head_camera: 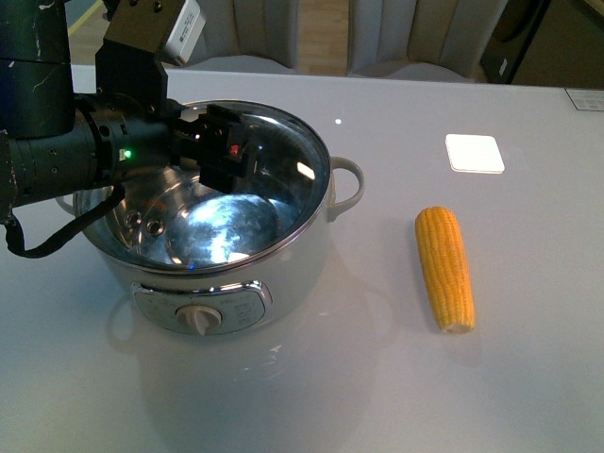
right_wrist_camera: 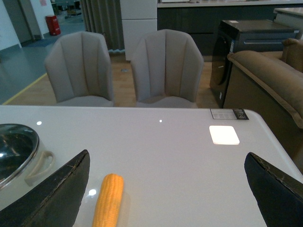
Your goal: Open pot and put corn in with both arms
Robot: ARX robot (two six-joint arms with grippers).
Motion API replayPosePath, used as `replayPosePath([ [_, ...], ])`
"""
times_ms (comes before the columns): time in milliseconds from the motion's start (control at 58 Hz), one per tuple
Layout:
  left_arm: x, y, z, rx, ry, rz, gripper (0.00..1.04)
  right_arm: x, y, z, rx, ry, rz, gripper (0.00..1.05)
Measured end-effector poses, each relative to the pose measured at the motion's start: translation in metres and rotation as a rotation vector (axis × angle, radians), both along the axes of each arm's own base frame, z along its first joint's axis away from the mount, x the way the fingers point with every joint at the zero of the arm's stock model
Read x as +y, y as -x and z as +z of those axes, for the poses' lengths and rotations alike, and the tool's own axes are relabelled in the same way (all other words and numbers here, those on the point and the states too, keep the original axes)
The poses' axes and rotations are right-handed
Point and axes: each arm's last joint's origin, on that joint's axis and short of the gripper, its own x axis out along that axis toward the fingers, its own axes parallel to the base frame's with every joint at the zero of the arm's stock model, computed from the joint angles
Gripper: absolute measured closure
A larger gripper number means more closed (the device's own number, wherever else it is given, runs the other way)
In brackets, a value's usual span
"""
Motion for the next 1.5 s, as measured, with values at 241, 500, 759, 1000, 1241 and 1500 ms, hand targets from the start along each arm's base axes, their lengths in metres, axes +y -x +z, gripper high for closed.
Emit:
replayPosePath([
  [241, 0.0, 0.0, 0.001, -0.004, 0.008, 0.019, 0.62, 0.0, 0.0, 0.0, 0.0, 0.0, 0.0, 0.09],
  [500, -0.001, 0.0, 0.003, -0.01, 0.004, 0.028, 0.62, 0.0, 0.0, 0.0, 0.0, 0.0, 0.0, 0.09],
  [759, -0.002, 0.001, 0.008, -0.009, -0.008, 0.034, 0.62, 0.0, 0.0, 0.0, 0.0, 0.0, 0.0, 0.09],
  [1000, -0.001, 0.002, 0.024, -0.032, -0.014, 0.037, 0.62, 0.0, 0.0, 0.0, 0.0, 0.0, 0.0, 0.09],
  [1241, 0.001, 0.004, 0.042, -0.062, -0.019, 0.04, 0.62, 0.0, 0.0, 0.0, 0.0, 0.0, 0.0, 0.09],
  [1500, 0.019, 0.003, 0.062, -0.112, -0.009, 0.088, 0.62, 0.0, 0.0, 0.0, 0.0, 0.0, 0.0, 0.09],
])
